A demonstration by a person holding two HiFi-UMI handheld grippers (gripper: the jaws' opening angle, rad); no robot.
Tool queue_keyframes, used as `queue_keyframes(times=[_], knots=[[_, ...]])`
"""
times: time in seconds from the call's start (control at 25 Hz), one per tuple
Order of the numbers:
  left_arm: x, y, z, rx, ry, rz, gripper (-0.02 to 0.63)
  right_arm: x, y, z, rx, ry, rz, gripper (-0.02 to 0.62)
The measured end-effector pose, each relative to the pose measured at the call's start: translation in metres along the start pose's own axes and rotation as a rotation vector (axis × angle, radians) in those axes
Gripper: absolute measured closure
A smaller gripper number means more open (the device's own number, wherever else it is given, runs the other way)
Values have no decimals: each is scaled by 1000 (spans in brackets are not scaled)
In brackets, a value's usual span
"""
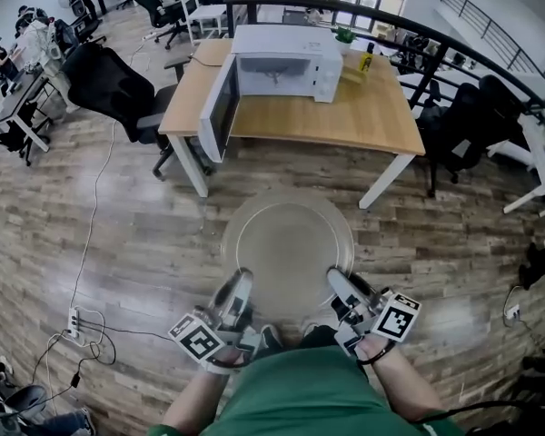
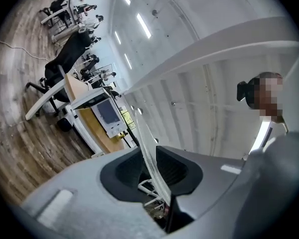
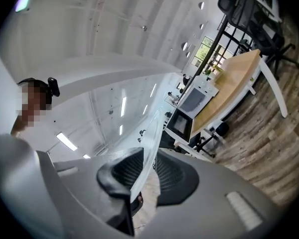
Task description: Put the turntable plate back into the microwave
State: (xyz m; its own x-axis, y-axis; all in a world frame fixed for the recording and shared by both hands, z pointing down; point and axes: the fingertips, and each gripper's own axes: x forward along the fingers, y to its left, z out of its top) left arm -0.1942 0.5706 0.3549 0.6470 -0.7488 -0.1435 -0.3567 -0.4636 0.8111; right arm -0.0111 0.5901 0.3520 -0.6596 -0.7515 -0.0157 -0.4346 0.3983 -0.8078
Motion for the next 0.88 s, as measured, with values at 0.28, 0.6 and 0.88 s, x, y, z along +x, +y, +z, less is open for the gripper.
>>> queue_keyframes(times=[0.28, 0.6, 0.88], knots=[[18, 13, 3, 44, 28, -4, 506, 11, -17, 10, -2, 4, -7, 514], [85, 32, 13, 142, 36, 29, 497, 46, -73, 57, 59, 13, 52, 514], [170, 38, 34, 211, 1, 67, 494, 87, -115, 132, 83, 36, 129, 514]])
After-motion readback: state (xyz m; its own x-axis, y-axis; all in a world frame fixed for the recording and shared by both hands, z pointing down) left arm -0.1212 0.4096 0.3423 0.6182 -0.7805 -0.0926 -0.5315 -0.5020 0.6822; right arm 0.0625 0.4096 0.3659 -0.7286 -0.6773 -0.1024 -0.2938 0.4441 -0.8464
